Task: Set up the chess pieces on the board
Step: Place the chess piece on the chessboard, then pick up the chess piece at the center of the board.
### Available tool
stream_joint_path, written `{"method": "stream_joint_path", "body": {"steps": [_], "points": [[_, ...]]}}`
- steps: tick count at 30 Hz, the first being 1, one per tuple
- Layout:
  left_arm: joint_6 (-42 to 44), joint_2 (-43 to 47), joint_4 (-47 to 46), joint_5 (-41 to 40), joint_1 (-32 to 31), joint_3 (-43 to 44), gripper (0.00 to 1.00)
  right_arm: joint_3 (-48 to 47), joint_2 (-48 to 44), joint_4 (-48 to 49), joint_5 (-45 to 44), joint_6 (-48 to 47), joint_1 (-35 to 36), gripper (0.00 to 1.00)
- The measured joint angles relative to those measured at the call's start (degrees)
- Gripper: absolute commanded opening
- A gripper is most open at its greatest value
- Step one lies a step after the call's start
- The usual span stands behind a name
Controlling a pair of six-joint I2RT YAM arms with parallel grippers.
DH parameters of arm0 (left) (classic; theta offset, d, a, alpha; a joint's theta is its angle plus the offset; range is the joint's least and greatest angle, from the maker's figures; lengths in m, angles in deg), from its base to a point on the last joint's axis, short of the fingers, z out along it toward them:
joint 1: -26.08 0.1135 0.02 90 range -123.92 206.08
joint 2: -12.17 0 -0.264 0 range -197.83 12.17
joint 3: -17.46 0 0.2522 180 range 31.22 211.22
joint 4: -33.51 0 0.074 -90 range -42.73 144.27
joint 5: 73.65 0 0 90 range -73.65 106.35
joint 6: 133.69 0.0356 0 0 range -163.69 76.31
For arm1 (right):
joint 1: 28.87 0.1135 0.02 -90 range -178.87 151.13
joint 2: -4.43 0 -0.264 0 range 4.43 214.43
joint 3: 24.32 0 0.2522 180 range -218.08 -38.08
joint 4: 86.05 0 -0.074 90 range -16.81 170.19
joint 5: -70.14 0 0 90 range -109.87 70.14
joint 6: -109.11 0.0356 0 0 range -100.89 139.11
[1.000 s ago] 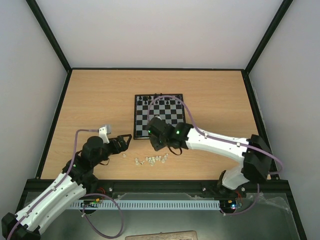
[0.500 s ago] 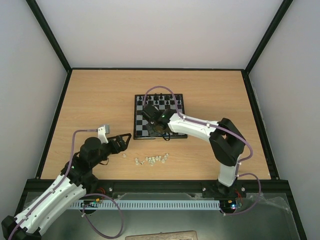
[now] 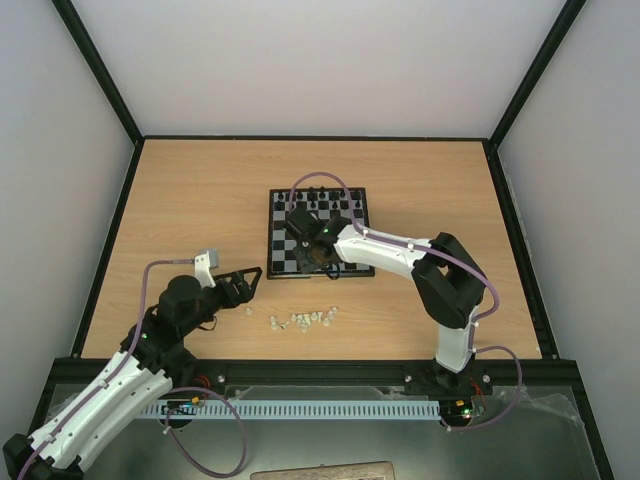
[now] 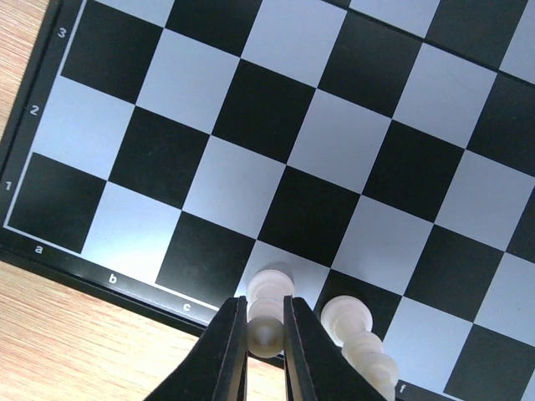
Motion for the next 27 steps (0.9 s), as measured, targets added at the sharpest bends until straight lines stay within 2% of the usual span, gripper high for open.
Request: {"method": "stream_joint_path", "body": {"steps": [6, 17, 21, 27], "points": [[0.0, 0.17, 0.72, 0.0, 0.0, 0.0, 0.99, 0.0, 0.17, 0.63, 0.22, -0.09, -0.35, 0.23], [0.0, 0.15, 0.7, 0.0, 0.0, 0.0, 0.99, 0.11, -2.12, 1.09, 4.68, -1.16, -0.5, 0.35], [0.0, 0.11, 0.68, -0.02, 0.0, 0.0, 0.99, 0.9, -6.93, 1.42, 7.32, -1.44, -0.39, 0.36], [0.22, -1.31, 0.57, -0.04, 0.0, 0.0, 0.99, 8.17, -20.96, 1.73, 7.98, -0.11, 2.67, 0.37]]}}
